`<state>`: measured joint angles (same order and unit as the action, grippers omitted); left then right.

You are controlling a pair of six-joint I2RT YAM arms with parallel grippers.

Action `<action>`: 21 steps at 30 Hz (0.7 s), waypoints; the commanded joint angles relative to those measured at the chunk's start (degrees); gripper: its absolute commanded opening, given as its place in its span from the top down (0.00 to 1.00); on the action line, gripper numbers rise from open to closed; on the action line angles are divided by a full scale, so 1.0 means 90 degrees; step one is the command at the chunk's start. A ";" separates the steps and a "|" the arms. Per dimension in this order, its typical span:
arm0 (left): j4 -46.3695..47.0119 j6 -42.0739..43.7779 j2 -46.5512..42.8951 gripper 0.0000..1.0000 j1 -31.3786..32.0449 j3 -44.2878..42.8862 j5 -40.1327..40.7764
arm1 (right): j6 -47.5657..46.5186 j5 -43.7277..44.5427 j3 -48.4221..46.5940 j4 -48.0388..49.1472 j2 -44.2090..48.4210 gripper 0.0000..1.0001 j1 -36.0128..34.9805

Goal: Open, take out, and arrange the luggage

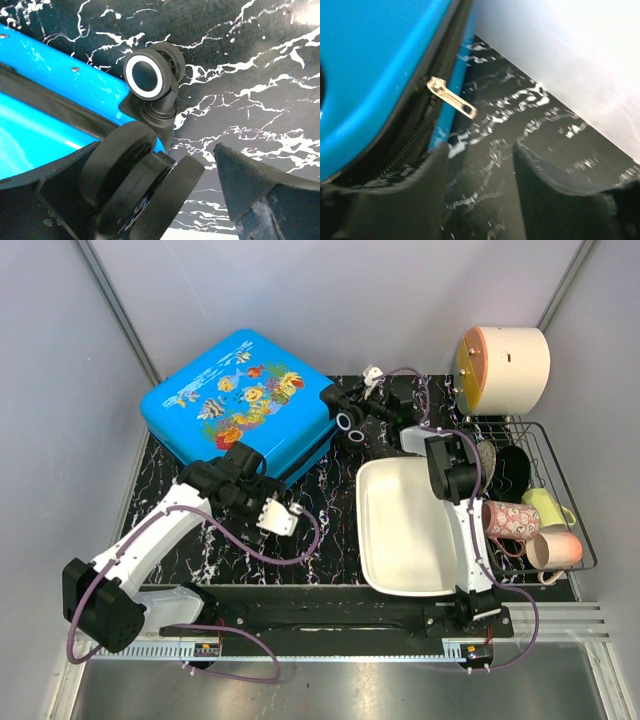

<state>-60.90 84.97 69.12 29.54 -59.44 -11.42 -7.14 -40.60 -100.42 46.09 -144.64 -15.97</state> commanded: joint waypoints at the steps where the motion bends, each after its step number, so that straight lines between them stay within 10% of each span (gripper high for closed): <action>1: -0.0157 -0.1656 -0.0131 0.01 -0.0069 -0.0884 0.0409 | -0.0476 0.0555 0.0454 -0.0772 0.1343 0.31 0.0211; 14: 0.0741 -0.7817 -0.0707 0.01 -0.0469 -0.3025 0.1620 | -0.1619 0.1593 0.0231 -0.4824 0.3277 0.05 0.0523; 21: 0.0761 -0.9996 -0.0941 0.01 -0.3511 -0.2654 -0.1635 | -0.1249 0.0995 -0.0599 -0.7404 0.3737 0.04 0.0592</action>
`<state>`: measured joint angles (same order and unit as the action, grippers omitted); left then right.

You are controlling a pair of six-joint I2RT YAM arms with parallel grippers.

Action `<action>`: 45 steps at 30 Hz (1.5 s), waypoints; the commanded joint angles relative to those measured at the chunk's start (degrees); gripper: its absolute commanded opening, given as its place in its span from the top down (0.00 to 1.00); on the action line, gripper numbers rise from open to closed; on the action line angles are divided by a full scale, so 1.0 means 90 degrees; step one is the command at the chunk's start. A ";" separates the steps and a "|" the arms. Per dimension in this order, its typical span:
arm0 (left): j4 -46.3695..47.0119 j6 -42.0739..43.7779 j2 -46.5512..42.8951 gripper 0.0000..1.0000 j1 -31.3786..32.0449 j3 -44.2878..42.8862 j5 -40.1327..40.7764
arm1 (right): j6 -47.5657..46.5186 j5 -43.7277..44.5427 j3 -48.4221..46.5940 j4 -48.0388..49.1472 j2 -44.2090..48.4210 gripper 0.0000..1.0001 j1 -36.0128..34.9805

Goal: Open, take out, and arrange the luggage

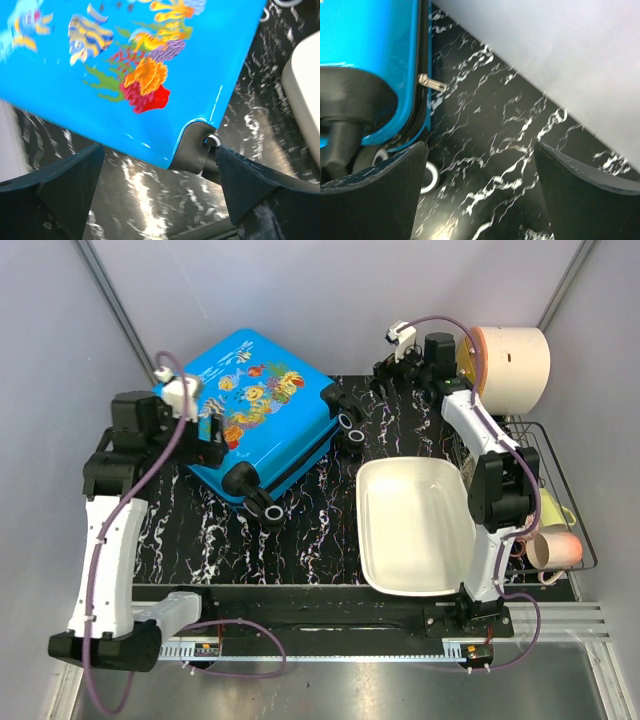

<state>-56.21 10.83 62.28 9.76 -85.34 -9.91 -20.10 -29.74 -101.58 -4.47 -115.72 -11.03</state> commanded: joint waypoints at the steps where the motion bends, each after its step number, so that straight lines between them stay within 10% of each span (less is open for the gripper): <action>1: 0.0278 -0.1837 -0.0221 0.01 -0.1531 0.0331 -0.2050 | 0.0231 -0.0163 -0.0568 -0.2253 0.0524 0.03 0.0044; 13: 0.1810 -0.3469 -0.0553 0.01 -0.3037 0.2449 -0.3859 | 0.1130 -0.0428 -0.1066 -0.2951 0.0105 0.11 0.0092; 26: 0.2241 -0.3596 -0.0797 0.01 -0.3516 0.2929 -0.3977 | 0.3082 -0.0582 -0.2717 -0.3068 -0.2257 0.37 0.0073; 45: 0.3773 -0.4962 -0.0427 0.01 -0.4385 0.3544 -0.4475 | 0.4469 -0.1627 -0.2240 -0.2893 -0.3168 0.45 -0.0708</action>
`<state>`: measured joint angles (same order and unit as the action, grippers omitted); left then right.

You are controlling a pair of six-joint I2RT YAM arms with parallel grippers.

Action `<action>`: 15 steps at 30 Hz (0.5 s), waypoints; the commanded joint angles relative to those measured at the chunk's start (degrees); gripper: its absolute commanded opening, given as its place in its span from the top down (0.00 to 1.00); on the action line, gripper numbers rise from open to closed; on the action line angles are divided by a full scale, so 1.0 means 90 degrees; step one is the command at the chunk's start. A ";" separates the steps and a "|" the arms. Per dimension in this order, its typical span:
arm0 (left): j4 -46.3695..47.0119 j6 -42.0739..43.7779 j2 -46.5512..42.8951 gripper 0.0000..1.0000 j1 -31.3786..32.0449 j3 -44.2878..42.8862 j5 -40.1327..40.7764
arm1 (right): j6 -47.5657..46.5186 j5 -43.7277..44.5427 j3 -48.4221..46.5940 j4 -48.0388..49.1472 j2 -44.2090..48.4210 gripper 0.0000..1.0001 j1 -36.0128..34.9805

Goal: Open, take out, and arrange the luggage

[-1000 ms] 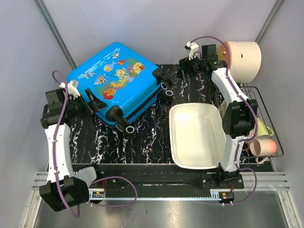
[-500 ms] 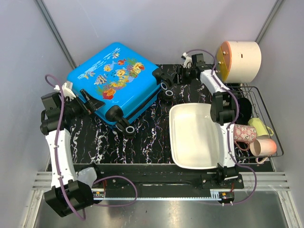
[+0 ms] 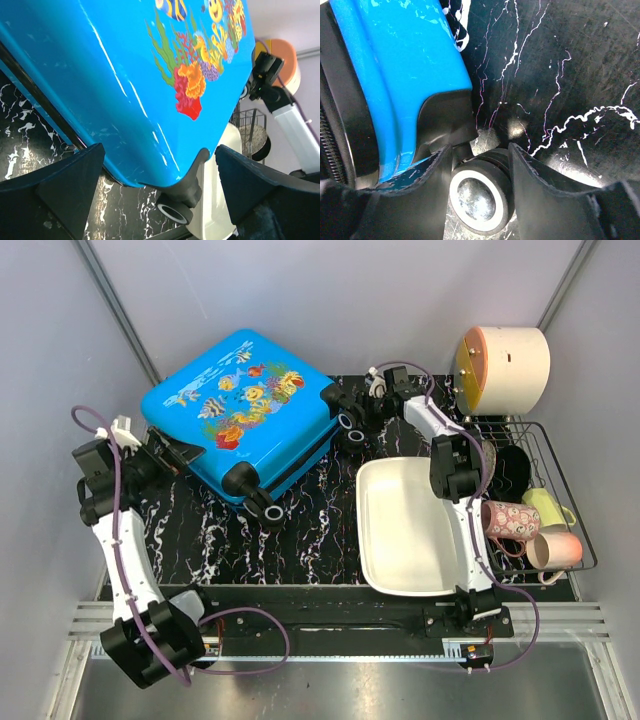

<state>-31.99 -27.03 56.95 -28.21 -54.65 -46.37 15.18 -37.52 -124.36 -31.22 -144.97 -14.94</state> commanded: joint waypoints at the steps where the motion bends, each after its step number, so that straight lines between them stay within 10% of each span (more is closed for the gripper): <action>1: 0.1170 -0.0805 0.0234 0.01 -0.0167 0.0125 -0.0424 | 0.0608 -0.0908 0.0447 0.0158 0.0246 0.46 -0.0303; 15: 0.1796 -0.0358 0.2421 0.08 -0.0069 -0.0938 0.0045 | -0.0337 -0.1632 0.3084 0.1418 0.2093 0.47 -0.1523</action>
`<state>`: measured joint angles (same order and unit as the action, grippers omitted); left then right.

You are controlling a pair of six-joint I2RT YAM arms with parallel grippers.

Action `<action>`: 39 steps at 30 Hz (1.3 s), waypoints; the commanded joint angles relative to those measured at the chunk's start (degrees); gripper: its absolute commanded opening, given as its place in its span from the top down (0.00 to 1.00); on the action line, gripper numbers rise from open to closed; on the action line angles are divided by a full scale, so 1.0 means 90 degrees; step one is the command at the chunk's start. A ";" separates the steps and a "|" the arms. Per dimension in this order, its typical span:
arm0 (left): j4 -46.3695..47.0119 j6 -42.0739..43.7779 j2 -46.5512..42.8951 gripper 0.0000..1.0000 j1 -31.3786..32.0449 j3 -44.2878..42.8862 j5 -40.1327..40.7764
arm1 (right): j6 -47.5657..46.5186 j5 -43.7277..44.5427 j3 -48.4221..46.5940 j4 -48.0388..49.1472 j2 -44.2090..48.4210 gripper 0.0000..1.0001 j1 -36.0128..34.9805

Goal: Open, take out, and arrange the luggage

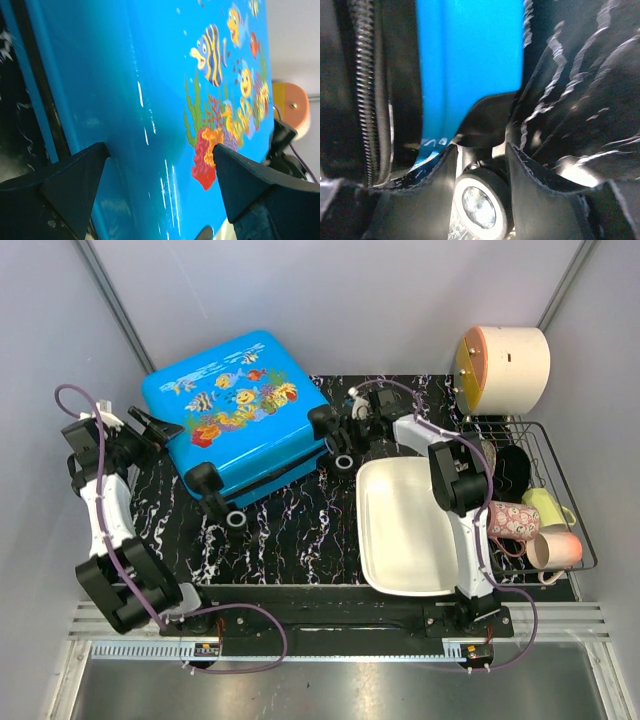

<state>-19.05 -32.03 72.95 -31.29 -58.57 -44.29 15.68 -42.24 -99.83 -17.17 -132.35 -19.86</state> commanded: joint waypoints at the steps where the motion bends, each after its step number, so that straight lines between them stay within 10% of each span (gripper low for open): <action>1: 0.0320 0.0393 0.0964 0.09 0.0312 -0.0630 -0.0167 | -0.0695 -0.1108 0.0495 -0.0133 0.0915 0.45 -0.1055; 20: -0.1056 0.2503 0.4111 0.36 0.1796 -0.4485 -0.0713 | -0.2474 -0.0952 0.0282 -0.0310 0.1923 0.34 0.0312; 32: -0.3594 0.4699 0.3595 0.01 0.1650 -0.6860 0.0389 | -0.3051 -0.0746 0.0819 0.0550 0.2108 0.36 -0.0331; 39: -0.4572 0.5843 0.2083 0.01 0.1650 -0.5711 0.0361 | -0.2389 -0.0678 0.1170 0.1135 0.2333 0.39 -0.1182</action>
<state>-52.93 12.36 100.73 -16.62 -113.89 -40.40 -10.02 -47.48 -90.28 -13.74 -114.48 -23.24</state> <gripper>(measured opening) 0.988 0.615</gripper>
